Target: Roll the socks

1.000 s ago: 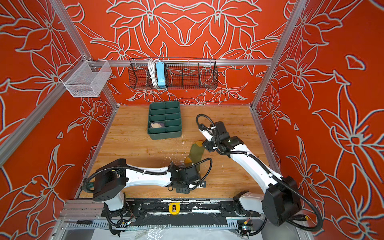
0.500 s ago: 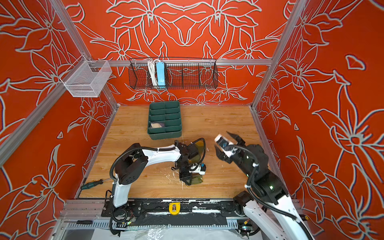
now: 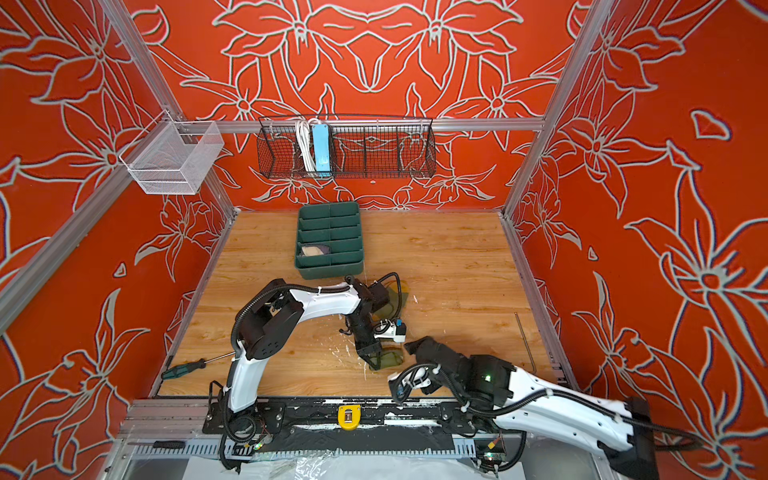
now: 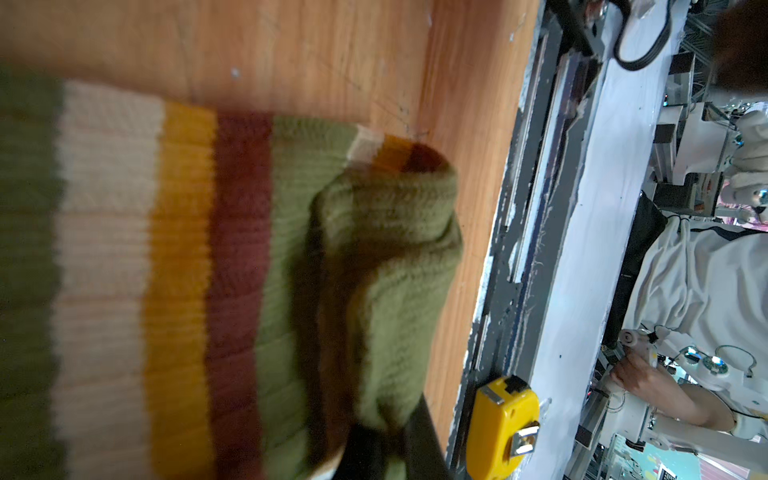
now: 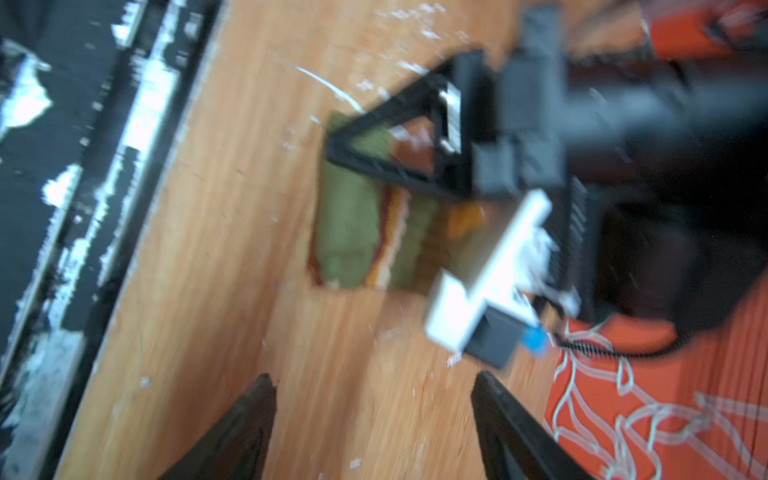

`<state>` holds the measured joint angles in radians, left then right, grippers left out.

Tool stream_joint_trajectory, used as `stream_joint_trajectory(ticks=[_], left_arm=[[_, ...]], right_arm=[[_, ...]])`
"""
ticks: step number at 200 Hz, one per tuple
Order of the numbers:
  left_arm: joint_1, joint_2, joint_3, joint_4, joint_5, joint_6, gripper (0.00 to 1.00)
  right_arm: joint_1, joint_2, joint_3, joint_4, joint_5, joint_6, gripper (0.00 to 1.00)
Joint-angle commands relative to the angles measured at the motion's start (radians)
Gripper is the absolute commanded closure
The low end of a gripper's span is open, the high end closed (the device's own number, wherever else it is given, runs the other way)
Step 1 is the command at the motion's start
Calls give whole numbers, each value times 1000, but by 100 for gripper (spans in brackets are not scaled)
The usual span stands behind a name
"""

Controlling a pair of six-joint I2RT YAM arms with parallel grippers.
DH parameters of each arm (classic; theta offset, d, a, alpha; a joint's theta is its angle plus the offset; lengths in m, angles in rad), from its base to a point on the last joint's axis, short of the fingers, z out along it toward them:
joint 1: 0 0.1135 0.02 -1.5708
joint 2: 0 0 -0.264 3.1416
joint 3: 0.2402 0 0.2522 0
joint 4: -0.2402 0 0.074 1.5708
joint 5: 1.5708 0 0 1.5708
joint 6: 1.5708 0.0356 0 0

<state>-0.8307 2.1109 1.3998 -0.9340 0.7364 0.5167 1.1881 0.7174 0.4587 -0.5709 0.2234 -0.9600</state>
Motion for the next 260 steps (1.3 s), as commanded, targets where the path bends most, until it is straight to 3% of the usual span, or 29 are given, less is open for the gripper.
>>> stream_joint_trajectory(ticks=[1,46,89,141,164,188,196,210,240,260], left_arm=[[-1,44,-9,-29,-28,14,96],[-1,46,-10,-22,-31,19,96],[-1,29,-18,-15,-32,16,96],[-2,-25,-39,-2,-54,6,91],[-2,-69,-55,31,-69,-14,75],[-2,-163,-106,104,-102,-30,50],[-2,-206,-128,139,-136,-46,28],[-2,-292,-160,182,-193,-56,17],[16,-512,-215,283,-361,-113,11],[19,-719,-292,424,-529,-156,11]], right_arm=[[18,131,-12,172,54,48,32],[18,374,4,341,41,97,40],[18,460,-40,415,37,109,50],[13,515,-64,428,19,113,84],[11,538,-44,397,6,132,100],[10,560,-15,342,-27,167,100],[8,562,-7,321,-42,181,100],[2,558,8,282,-70,207,100],[-29,532,44,187,-183,267,100],[-56,509,50,130,-271,293,100]])
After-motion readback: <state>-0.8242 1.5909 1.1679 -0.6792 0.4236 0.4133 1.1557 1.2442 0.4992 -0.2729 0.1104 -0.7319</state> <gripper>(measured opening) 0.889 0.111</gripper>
